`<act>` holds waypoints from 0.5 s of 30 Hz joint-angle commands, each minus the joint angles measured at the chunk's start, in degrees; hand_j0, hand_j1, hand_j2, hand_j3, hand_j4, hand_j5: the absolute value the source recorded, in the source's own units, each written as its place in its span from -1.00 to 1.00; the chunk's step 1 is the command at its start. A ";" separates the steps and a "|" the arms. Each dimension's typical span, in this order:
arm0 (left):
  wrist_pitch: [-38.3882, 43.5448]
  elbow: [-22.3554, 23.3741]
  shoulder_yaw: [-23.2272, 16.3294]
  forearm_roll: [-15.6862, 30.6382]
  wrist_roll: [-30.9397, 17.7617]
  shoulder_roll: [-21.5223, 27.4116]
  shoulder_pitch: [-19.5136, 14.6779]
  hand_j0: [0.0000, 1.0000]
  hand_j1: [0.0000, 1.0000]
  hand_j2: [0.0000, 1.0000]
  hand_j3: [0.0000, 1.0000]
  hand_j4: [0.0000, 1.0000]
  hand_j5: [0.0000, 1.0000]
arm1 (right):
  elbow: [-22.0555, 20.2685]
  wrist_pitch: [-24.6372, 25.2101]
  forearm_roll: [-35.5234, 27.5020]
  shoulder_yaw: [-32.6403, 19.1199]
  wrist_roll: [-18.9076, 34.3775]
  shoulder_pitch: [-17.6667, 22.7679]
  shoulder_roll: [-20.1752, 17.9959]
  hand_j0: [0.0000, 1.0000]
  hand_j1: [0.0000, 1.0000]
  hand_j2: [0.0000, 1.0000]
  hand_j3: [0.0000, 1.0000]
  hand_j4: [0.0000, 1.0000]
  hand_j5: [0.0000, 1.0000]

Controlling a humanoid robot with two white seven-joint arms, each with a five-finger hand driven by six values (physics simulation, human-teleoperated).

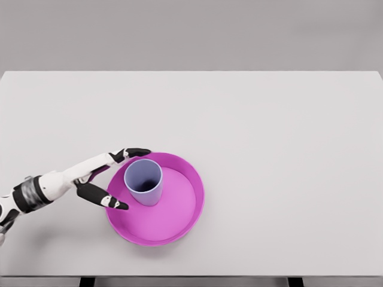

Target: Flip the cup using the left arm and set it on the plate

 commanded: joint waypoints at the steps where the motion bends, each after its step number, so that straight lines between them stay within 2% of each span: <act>1: 0.09 1.28 0.68 0.45 0.01 0.40 0.00 1.00 1.00 1.00 1.00 1.00 1.00 | 0.01 0.00 0.01 0.01 0.01 0.00 0.00 1.00 1.00 1.00 1.00 1.00 1.00; 10: 0.09 5.58 4.37 0.45 0.01 3.04 0.26 1.00 1.00 1.00 1.00 1.00 1.00 | 0.01 0.00 0.01 0.01 0.01 0.00 0.00 1.00 1.00 1.00 1.00 1.00 1.00; 13: 0.09 6.81 7.36 0.27 0.01 4.44 2.46 1.00 1.00 1.00 1.00 1.00 1.00 | 0.01 0.00 0.01 0.01 0.01 0.00 0.00 1.00 1.00 1.00 1.00 1.00 1.00; 15: 0.09 7.78 8.59 -0.17 0.01 4.80 2.55 1.00 1.00 1.00 1.00 1.00 1.00 | 0.01 0.00 0.01 0.01 0.01 0.00 0.00 1.00 1.00 1.00 1.00 1.00 1.00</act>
